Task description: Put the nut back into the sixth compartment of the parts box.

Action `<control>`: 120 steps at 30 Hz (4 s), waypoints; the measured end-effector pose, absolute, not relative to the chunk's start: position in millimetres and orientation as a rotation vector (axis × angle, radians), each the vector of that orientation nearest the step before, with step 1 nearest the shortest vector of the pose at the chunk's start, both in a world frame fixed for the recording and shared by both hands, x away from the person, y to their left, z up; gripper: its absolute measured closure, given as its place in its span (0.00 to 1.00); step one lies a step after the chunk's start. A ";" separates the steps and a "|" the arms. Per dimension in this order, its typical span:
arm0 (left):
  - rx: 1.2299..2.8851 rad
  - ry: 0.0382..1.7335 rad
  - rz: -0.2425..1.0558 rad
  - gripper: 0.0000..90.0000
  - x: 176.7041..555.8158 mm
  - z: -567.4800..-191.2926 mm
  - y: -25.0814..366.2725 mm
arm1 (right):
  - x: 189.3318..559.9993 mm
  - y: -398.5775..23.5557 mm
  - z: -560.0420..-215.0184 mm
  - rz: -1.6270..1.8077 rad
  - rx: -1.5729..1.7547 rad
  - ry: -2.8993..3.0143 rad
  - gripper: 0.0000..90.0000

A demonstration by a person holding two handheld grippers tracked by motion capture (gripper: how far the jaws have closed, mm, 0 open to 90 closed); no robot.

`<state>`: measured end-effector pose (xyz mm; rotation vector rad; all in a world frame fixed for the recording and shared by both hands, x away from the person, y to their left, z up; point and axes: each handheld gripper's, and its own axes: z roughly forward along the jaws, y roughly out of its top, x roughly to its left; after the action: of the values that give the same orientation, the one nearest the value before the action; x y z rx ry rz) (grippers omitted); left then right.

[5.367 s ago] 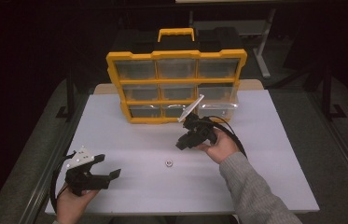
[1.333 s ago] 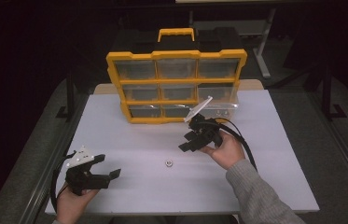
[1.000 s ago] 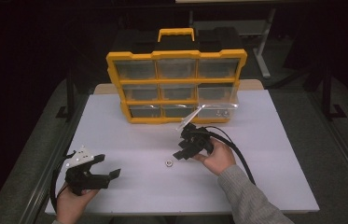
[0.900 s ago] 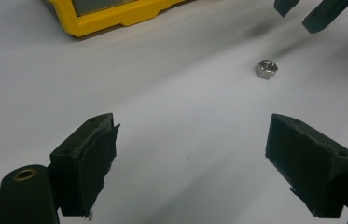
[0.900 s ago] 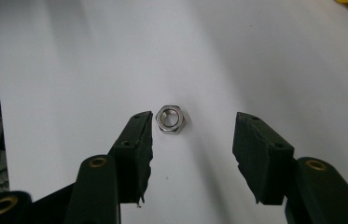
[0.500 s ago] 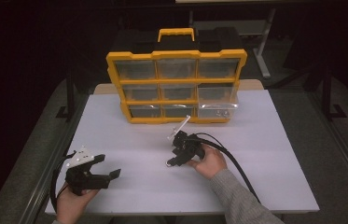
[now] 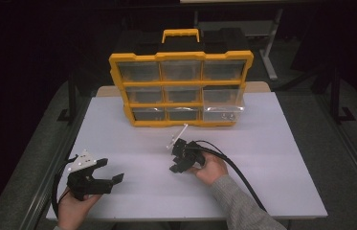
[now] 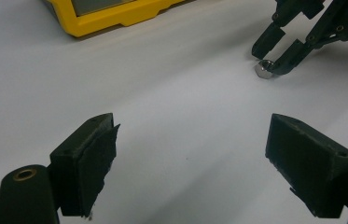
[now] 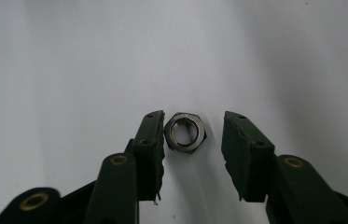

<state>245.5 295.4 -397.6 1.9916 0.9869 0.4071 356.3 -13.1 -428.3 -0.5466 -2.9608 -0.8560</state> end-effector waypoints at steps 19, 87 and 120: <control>1.985 0.985 0.407 0.18 245.5 -397.7 295.8 | 354.2 -5.4 -428.5 -0.811 -0.499 -2.972 0.77; 1.986 0.992 0.412 0.18 245.4 -396.4 296.7 | 393.8 -100.2 -215.9 -1.035 -0.724 -2.931 0.77; 1.985 0.996 0.410 0.18 244.7 -397.2 298.3 | 445.9 -139.8 -237.7 -0.996 -1.078 -2.883 0.77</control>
<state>244.7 298.3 -397.2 1.9845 0.9958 0.4100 445.9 -139.8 -237.7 -1.0778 -2.8833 -0.9964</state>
